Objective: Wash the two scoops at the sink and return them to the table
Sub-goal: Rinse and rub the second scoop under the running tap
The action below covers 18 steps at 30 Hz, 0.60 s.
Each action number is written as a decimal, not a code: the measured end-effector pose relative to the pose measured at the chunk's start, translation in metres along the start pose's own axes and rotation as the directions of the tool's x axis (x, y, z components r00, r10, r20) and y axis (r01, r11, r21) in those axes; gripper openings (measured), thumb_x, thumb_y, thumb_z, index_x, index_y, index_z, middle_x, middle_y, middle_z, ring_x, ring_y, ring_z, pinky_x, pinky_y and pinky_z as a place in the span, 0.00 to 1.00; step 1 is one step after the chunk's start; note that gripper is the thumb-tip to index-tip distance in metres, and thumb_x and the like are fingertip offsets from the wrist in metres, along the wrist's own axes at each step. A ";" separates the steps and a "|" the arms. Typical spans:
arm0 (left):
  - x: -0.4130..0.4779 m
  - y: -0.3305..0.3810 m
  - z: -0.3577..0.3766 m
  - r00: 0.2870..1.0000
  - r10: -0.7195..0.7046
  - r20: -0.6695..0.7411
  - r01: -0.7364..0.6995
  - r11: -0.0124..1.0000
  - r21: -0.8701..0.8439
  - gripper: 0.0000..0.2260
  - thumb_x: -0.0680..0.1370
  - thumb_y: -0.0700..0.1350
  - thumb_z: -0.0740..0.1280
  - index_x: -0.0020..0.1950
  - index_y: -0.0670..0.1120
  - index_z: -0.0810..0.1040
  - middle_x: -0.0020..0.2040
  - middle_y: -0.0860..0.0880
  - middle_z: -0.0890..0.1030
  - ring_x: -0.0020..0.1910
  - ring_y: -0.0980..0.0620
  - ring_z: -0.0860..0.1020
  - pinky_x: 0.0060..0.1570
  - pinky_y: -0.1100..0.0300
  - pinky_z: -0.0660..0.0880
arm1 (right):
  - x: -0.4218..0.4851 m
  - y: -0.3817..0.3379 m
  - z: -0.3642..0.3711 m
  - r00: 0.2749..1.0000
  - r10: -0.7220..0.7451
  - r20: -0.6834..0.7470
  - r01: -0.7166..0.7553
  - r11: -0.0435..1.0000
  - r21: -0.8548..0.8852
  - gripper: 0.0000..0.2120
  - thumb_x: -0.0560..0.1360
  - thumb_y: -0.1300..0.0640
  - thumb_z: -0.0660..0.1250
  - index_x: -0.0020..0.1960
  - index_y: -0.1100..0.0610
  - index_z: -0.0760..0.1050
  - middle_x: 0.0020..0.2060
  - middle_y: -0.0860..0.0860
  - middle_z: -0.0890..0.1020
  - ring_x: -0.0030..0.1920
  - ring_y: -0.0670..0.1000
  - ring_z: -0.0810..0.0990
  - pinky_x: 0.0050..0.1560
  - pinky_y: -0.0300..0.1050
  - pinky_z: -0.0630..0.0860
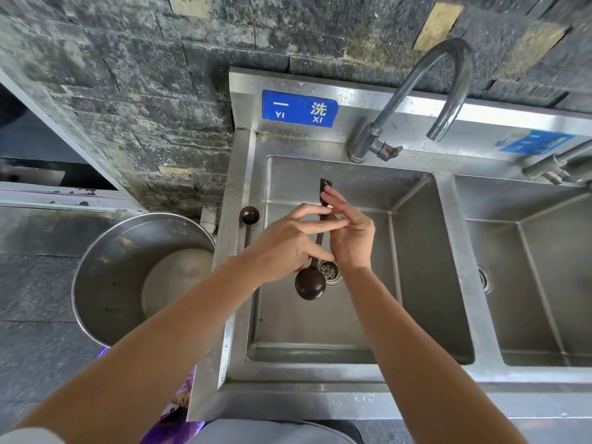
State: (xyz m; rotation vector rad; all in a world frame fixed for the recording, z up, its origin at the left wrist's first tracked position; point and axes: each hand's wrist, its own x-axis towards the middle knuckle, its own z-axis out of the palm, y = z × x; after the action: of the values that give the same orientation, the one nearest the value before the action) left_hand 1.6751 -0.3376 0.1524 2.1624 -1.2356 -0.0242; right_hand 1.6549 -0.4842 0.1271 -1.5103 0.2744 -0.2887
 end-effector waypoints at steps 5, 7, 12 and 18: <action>-0.002 -0.010 0.006 0.998 -0.050 -0.027 0.046 0.989 -0.141 0.23 0.72 0.27 0.66 0.54 0.52 0.86 0.66 0.51 0.79 0.65 0.49 0.75 0.57 0.49 0.77 | 0.000 0.010 -0.003 0.996 0.087 0.020 -0.083 0.984 -0.156 0.12 0.71 0.63 0.72 0.46 0.46 0.84 0.51 0.52 0.86 0.55 0.54 0.84 0.61 0.48 0.77; 0.000 -0.013 0.004 0.961 -0.269 -0.063 0.231 0.909 -0.347 0.15 0.75 0.33 0.68 0.56 0.49 0.85 0.51 0.56 0.86 0.48 0.58 0.82 0.53 0.62 0.78 | -0.002 0.017 -0.003 0.978 0.184 0.094 -0.128 0.896 -0.425 0.07 0.71 0.58 0.75 0.41 0.45 0.85 0.37 0.43 0.86 0.42 0.44 0.84 0.46 0.28 0.75; -0.003 -0.035 -0.010 0.802 -0.584 0.126 0.531 0.601 -0.597 0.18 0.76 0.40 0.70 0.62 0.58 0.79 0.52 0.56 0.85 0.44 0.64 0.83 0.42 0.69 0.76 | -0.014 0.030 0.007 0.868 0.420 0.266 -0.207 0.791 -0.576 0.09 0.69 0.51 0.75 0.36 0.36 0.82 0.32 0.36 0.84 0.33 0.33 0.80 0.35 0.23 0.69; -0.027 -0.067 -0.008 0.520 -0.772 0.366 0.758 0.219 -0.615 0.13 0.74 0.45 0.73 0.56 0.42 0.80 0.50 0.45 0.85 0.46 0.51 0.85 0.49 0.54 0.82 | -0.018 0.037 0.014 0.704 0.625 0.336 -0.431 0.753 -0.498 0.08 0.71 0.61 0.75 0.44 0.50 0.80 0.37 0.48 0.87 0.39 0.45 0.86 0.37 0.38 0.81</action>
State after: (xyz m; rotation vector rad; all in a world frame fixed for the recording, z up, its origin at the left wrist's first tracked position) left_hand 1.7137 -0.2885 0.1158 1.7572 0.0997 -0.7959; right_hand 1.6437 -0.4631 0.0908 -1.7531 0.3724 0.6654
